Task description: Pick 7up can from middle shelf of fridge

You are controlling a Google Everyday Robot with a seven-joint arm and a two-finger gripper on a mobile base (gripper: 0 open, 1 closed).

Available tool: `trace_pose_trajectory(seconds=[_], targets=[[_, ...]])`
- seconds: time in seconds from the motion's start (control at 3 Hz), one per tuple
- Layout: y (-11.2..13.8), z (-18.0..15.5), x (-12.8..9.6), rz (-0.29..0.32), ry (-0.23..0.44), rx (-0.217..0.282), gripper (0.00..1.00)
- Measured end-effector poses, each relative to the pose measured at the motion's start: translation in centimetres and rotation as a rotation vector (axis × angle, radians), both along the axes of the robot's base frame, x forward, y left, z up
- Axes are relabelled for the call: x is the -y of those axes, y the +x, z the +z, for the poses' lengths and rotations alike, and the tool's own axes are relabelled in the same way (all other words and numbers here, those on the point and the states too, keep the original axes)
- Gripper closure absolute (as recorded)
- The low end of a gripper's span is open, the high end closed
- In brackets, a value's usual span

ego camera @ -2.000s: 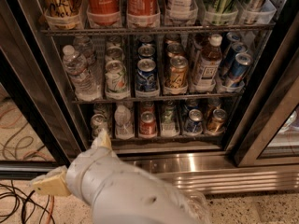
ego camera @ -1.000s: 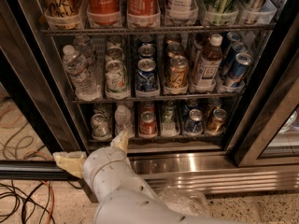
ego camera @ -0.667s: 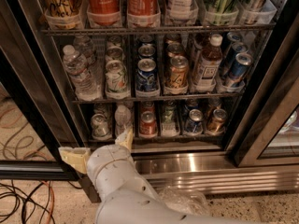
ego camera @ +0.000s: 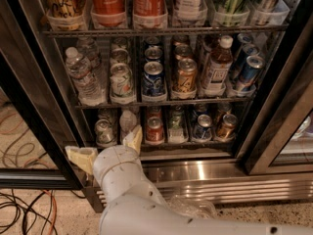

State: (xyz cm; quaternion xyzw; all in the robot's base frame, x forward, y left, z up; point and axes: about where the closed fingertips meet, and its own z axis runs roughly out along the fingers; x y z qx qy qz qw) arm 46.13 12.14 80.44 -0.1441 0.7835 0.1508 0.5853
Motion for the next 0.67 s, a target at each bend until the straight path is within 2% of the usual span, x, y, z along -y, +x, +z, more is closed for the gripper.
trace_pose_trajectory(seconds=[0.33,0.67], targets=[[2.9,2.1,1.4,-0.057,-0.008,0.103,0.00],[6.1,3.6,2.1,-0.099,0.019,0.188,0.00]])
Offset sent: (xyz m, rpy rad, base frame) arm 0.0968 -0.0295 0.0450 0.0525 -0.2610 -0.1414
